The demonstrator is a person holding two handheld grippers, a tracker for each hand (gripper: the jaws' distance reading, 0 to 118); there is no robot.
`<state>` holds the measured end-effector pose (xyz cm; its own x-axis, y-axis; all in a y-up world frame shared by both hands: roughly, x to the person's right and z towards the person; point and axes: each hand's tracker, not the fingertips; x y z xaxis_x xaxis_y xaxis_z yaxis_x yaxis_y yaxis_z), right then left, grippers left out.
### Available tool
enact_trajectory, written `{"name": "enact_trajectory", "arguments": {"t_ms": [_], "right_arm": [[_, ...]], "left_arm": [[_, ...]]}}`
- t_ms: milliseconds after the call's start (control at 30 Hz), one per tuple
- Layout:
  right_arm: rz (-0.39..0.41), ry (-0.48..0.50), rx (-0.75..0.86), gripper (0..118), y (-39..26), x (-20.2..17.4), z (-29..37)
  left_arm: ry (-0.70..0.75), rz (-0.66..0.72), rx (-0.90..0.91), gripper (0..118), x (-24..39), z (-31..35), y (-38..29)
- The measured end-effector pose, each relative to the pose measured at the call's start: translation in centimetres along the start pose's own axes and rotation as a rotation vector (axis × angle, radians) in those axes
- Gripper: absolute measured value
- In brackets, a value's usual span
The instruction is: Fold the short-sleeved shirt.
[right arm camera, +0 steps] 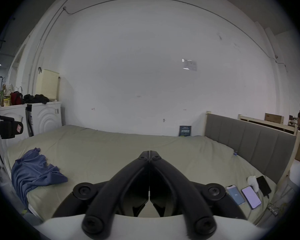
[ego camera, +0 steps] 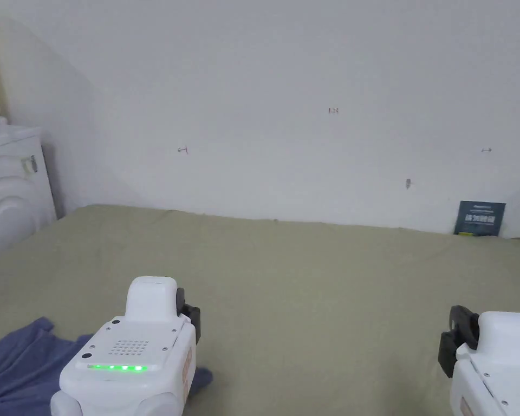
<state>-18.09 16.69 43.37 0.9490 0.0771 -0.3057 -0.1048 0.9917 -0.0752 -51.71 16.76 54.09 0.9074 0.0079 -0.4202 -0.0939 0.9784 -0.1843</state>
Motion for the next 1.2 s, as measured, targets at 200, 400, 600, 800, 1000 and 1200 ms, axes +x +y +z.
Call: {"name": "enact_trajectory", "arguments": {"t_ms": [200,400,600,800,1000,1200], "right_arm": [[-0.012,0.230,0.002,0,0.1,-9.0,-2.8],[-0.064,0.435,0.024,0,0.7,-17.9,-2.8],[-0.036,0.516,0.036,0,1.4,-22.6,-1.9],[-0.022,0.523,0.010,0,0.9,-22.9,-2.3],[-0.008,0.487,-0.019,0,-0.1,-22.1,-3.1],[0.015,0.457,-0.041,0,-1.5,-21.3,-3.6]], "left_arm": [[0.200,0.016,-0.006,0,-8.5,2.8,-0.7],[0.390,0.051,-0.023,0,-17.5,8.4,-1.2],[0.513,0.059,-0.038,0,-22.7,12.3,-2.1],[0.524,0.071,-0.059,0,-23.3,12.9,-2.6],[0.475,0.070,-0.099,0,-22.1,10.1,-3.3],[0.379,0.093,-0.212,0,-21.4,3.9,-5.2]]}}
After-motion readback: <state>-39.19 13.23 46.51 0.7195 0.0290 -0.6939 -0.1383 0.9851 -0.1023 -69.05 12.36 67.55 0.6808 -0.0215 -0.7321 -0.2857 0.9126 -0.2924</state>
